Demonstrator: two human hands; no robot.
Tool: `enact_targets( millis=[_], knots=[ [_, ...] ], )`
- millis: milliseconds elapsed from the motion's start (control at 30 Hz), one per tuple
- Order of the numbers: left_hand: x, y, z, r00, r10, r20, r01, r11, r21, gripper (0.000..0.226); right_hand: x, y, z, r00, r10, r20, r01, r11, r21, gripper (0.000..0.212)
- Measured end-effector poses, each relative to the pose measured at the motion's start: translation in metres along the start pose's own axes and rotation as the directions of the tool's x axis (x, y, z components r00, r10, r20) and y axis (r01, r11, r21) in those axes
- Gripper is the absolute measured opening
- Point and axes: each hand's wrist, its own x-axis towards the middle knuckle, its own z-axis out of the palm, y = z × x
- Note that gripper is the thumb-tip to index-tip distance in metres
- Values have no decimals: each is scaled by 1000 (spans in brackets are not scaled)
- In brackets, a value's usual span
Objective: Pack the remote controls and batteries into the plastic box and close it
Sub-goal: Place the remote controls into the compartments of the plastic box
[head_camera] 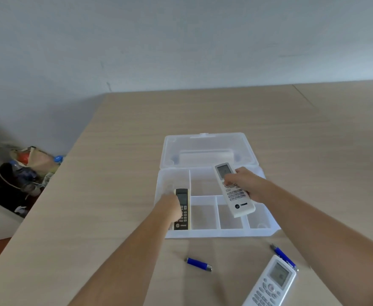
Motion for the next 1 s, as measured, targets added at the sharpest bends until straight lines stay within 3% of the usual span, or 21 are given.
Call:
enact_targets(
  millis=[100,167,267,333,467,633,800,1000],
  knots=[
    [5,13,-10,988,70,-135,-86,990,-113,34,12,-16,-6,1000,-26,0,26,996,-82,28],
    [7,22,-8,991,99,-94,-113,981,-158,17,21,-27,-7,997,-71,3,70,973,-220,30],
    [10,27,2,993,99,-62,-108,980,-165,34,36,-36,-4,979,-200,44,189,803,-565,34],
    [14,26,7,990,96,-100,-110,983,-148,32,46,-36,0,967,-234,102,239,687,-686,36],
    [21,23,10,991,93,-98,-107,983,-148,28,63,-19,12,968,-193,163,249,606,-755,38],
    [22,21,12,994,87,-65,-99,972,-213,36,78,10,24,974,-135,180,224,638,-737,44],
    [19,26,10,994,75,-85,-90,979,-185,9,76,20,28,969,-173,178,247,603,-758,41],
    [4,29,5,995,81,-58,-93,969,-229,41,55,23,25,961,-263,89,246,661,-709,33]
  ],
)
